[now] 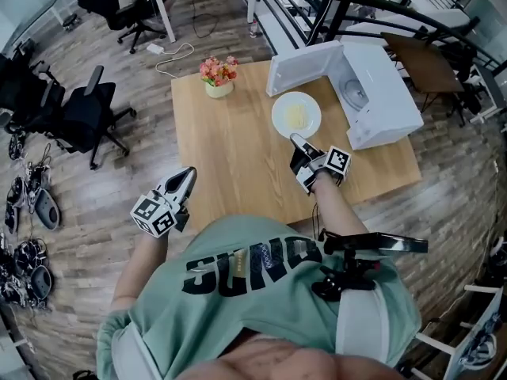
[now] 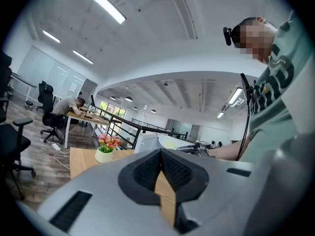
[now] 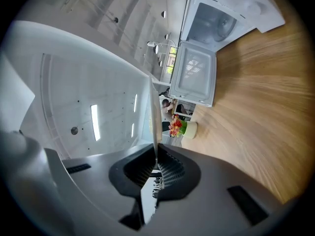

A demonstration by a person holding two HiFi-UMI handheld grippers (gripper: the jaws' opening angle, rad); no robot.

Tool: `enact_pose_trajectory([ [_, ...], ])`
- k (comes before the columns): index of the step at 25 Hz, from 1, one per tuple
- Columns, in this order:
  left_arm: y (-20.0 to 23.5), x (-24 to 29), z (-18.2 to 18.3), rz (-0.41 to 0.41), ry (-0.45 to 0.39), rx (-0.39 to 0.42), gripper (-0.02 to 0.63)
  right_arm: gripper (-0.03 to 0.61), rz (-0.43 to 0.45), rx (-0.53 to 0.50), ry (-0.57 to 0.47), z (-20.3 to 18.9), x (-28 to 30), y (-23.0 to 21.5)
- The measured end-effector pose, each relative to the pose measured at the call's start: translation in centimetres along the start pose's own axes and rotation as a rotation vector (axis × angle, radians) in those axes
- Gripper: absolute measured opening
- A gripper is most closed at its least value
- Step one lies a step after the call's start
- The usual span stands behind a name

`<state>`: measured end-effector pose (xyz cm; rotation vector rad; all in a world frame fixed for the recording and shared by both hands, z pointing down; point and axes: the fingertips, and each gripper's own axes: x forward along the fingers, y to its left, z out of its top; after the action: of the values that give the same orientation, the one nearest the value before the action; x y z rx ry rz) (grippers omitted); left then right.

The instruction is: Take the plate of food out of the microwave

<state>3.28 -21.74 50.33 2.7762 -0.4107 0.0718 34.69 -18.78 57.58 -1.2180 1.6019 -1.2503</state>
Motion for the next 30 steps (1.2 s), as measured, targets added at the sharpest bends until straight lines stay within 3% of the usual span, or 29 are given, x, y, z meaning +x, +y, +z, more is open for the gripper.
enact_pose_trajectory([
  [7,-1.7,3.2,-0.9,0.179,-0.032,-0.02,0.003,0.018,0.022,-0.051,0.212,2.8,-0.8,-1.6],
  [14,-3.2,5.3,-3.7,0.322,-0.044,-0.074,0.003,0.018,-0.001,-0.092,0.476,2.3,-1.0,-5.1],
  [24,-1.5,1.1,-5.4,0.333,-0.038,-0.09,0.003,0.018,0.007,-0.1,0.667,-5.6,2.5,-5.9],
  [30,0.4,-3.3,-6.1,0.333,-0.016,-0.1,0.003,0.018,-0.039,-0.087,0.741,-10.7,4.6,-7.1],
])
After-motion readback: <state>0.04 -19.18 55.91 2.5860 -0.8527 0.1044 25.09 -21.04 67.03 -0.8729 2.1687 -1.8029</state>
